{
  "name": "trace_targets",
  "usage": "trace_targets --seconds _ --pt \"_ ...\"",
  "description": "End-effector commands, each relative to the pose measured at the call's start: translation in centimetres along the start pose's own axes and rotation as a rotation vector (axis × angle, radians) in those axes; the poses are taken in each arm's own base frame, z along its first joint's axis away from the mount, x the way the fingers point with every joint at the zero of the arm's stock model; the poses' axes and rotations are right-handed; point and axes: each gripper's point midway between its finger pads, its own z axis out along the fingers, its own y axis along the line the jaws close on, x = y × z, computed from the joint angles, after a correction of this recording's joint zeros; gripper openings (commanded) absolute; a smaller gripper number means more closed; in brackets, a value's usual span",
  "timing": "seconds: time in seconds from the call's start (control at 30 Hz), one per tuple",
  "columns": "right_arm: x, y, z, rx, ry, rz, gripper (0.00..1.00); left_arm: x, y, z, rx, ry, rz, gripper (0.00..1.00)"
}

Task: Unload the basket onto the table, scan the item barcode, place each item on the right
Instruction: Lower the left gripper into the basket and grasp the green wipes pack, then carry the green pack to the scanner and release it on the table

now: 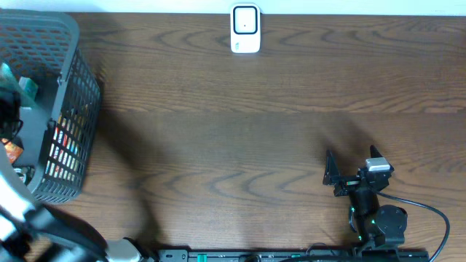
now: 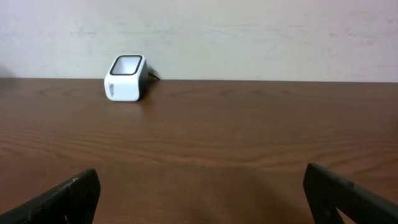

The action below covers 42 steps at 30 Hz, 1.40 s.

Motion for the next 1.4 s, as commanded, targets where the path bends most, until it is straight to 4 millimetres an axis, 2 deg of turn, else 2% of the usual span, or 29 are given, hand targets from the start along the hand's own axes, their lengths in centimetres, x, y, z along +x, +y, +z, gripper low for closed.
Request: trace_targets --seconds 0.0,0.1,0.13,0.27,0.43,0.57,0.7,0.83,0.9,1.07,1.17,1.37 --pt "0.1 0.1 0.0 0.000 0.003 -0.015 0.99 1.4 -4.7 -5.9 0.162 0.003 -0.087 0.08" --pt "0.1 0.1 0.0 0.000 0.003 -0.015 0.99 2.2 -6.1 -9.2 0.201 -0.028 -0.063 0.08" --pt "0.1 0.1 0.0 0.000 0.003 -0.015 0.99 2.7 -6.7 -11.2 0.224 -0.049 -0.047 0.08" --pt "0.1 0.1 0.0 0.000 0.003 -0.015 0.99 4.9 -9.1 -14.2 0.337 -0.006 -0.002 0.07" --pt "0.1 0.1 0.0 0.000 0.003 -0.015 0.99 10.0 -12.9 -16.1 0.479 0.173 0.013 0.08" --pt "0.1 0.1 0.0 0.000 0.003 -0.015 0.99 15.4 -15.6 -16.0 0.530 0.313 0.132 0.08" --pt "0.1 0.1 0.0 0.000 0.003 -0.015 0.99 21.5 -17.7 -15.1 0.542 0.436 0.264 0.07" --pt "0.1 0.1 0.0 0.000 0.003 -0.015 0.99 27.5 -18.4 -13.1 0.481 0.495 0.397 0.08" --pt "0.1 0.1 0.0 0.000 0.003 -0.015 0.99 30.8 -18.3 -11.5 0.423 0.513 0.462 0.07" --pt "0.1 0.1 0.0 0.000 0.003 -0.015 0.99 37.4 -17.4 -7.7 0.308 0.539 0.586 0.07" --pt "0.1 0.1 0.0 0.000 0.003 -0.015 0.99 41.7 -17.0 -5.5 0.281 0.577 0.650 0.08" --pt "0.1 0.1 0.0 0.000 0.003 -0.015 0.99 48.9 -16.4 -1.1 0.285 0.651 0.707 0.08"
